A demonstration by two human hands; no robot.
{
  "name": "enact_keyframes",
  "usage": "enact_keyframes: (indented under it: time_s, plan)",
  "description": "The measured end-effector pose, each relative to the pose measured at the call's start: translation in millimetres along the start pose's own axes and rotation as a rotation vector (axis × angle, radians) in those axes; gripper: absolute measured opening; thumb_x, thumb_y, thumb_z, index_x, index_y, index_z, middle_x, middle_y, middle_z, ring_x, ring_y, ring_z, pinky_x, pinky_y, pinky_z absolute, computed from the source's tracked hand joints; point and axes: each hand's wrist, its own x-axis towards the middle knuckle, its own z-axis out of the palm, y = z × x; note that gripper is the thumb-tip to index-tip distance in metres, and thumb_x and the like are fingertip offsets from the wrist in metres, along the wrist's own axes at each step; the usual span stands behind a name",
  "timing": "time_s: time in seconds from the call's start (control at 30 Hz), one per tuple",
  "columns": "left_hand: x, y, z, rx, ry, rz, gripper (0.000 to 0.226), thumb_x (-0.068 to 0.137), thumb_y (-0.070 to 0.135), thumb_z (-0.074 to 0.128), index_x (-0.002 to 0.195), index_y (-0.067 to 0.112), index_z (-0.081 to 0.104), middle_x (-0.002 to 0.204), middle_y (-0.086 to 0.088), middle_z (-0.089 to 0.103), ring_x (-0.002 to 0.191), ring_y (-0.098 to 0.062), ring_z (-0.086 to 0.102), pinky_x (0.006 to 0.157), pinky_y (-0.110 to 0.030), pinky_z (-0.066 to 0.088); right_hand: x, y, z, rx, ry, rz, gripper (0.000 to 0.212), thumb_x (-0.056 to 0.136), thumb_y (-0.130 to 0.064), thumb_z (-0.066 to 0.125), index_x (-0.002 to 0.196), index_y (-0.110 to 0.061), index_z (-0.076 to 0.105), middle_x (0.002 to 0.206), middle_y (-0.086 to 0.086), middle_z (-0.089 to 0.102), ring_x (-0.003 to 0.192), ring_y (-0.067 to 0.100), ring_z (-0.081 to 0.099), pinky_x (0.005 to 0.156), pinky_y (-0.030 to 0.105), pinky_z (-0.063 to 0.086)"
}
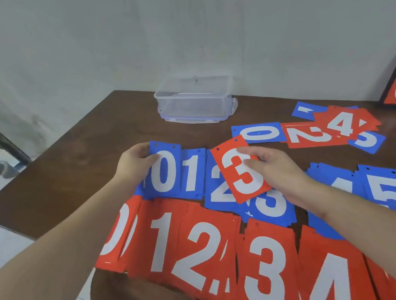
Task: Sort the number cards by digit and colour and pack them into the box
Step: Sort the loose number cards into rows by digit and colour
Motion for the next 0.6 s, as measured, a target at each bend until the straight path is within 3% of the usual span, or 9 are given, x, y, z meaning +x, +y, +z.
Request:
enact_keyframes:
  time_s: [0.1, 0.2, 0.27, 0.37, 0.47, 0.6]
  plan:
    - [9.0, -5.0, 3.5, 0.242, -0.011, 0.068, 0.032, 0.095, 0.016, 0.065, 0.122, 0.032, 0.059, 0.100, 0.012, 0.063, 0.083, -0.002, 0.060, 0.083, -0.028, 0.047, -1.0, 4.2, -8.1, -0.008, -0.002, 0.011, 0.028, 0.102, -0.021, 0.059, 0.120, -0.040, 0.068, 0.125, -0.005, 0.069, 0.086, 0.010, 0.075, 0.068, 0.027, 0.061]
    - [15.6, -11.8, 3.9, 0.533, 0.000, 0.084, 0.048, 0.090, 0.027, 0.067, 0.138, 0.023, 0.058, 0.123, 0.005, 0.064, 0.110, -0.020, 0.059, 0.095, -0.039, 0.050, -3.8, 6.4, -16.0, -0.034, 0.018, 0.022, 0.031, 0.101, -0.019, 0.060, 0.121, -0.042, 0.066, 0.123, -0.008, 0.067, 0.082, 0.007, 0.075, 0.062, 0.024, 0.060]
    - [15.8, -11.8, 6.4, 0.617, 0.051, 0.083, 0.051, 0.089, 0.028, 0.067, 0.139, 0.026, 0.056, 0.135, -0.002, 0.056, 0.122, -0.029, 0.052, 0.100, -0.046, 0.048, -3.7, 9.7, -21.6, -0.055, 0.041, 0.029, 0.038, 0.099, -0.016, 0.062, 0.125, -0.043, 0.062, 0.127, -0.007, 0.064, 0.090, 0.012, 0.074, 0.069, 0.031, 0.063]
    - [11.0, -6.5, 13.5, 0.618, 0.068, 0.121, 0.040, 0.092, 0.026, 0.065, 0.132, 0.028, 0.061, 0.141, -0.004, 0.050, 0.128, -0.031, 0.043, 0.105, -0.046, 0.043, -8.8, 11.8, -30.0, -0.016, 0.051, 0.043, 0.051, 0.097, -0.007, 0.063, 0.127, -0.048, 0.056, 0.133, -0.003, 0.062, 0.104, 0.020, 0.071, 0.080, 0.044, 0.063]
    - [0.6, 2.6, 20.8, 0.530, 0.000, 0.192, 0.022, 0.094, 0.024, 0.064, 0.114, 0.033, 0.066, 0.137, 0.000, 0.052, 0.126, -0.028, 0.045, 0.106, -0.045, 0.042, -20.2, 9.8, -38.3, 0.003, 0.068, 0.013, 0.067, 0.095, -0.002, 0.062, 0.136, -0.051, 0.043, 0.134, -0.001, 0.060, 0.106, 0.020, 0.070, 0.080, 0.044, 0.063]
    - [-23.0, 12.2, 39.1, 0.388, -0.114, 0.288, 0.014, 0.095, 0.020, 0.065, 0.099, 0.033, 0.065, 0.122, 0.009, 0.052, 0.108, -0.018, 0.053, 0.086, -0.031, 0.045, -38.9, 4.7, -44.5, 0.071, 0.113, 0.016, 0.083, 0.095, 0.000, 0.063, 0.147, -0.053, 0.027, 0.134, -0.002, 0.060, 0.096, 0.020, 0.074, 0.066, 0.035, 0.062]
